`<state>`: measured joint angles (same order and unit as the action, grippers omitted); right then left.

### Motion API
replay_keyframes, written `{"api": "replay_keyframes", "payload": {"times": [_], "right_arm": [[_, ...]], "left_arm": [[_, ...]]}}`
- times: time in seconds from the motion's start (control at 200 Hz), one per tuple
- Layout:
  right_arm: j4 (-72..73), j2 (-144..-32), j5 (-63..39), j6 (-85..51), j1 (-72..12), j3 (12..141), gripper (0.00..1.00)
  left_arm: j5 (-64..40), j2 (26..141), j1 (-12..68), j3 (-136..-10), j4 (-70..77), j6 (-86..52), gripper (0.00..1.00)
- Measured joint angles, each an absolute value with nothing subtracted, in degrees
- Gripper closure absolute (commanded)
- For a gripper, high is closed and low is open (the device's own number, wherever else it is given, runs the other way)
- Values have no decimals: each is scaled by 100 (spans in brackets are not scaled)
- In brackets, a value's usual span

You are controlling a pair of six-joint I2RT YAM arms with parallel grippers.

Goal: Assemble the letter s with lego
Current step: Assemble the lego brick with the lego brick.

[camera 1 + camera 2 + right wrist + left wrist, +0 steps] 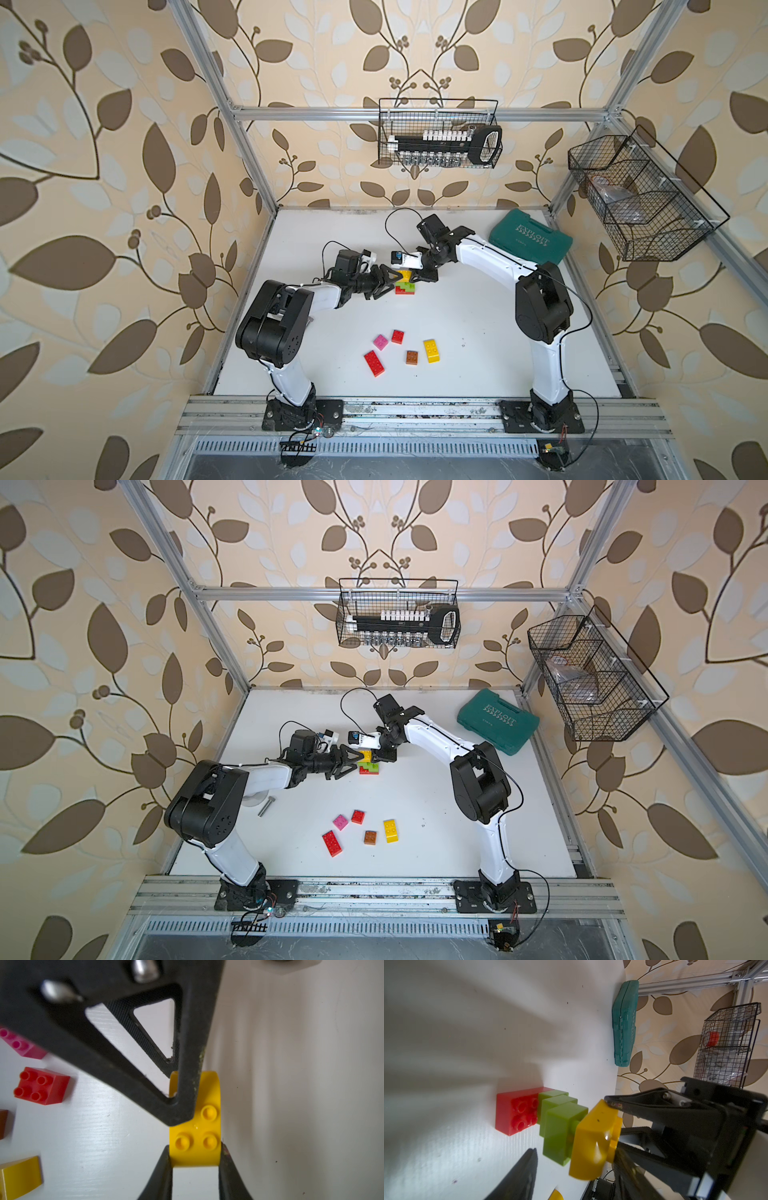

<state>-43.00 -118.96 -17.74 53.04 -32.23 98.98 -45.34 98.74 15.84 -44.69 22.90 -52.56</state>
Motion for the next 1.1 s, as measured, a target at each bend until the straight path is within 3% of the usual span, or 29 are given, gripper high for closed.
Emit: {"api": "replay_keyframes", "payload": {"times": [1.1], "right_arm": [[-4276,-11889,-1691,5557,-3225,9878,85]], "left_arm": [[-4628,9891,1584,-4469,2390,-5253,51]]}}
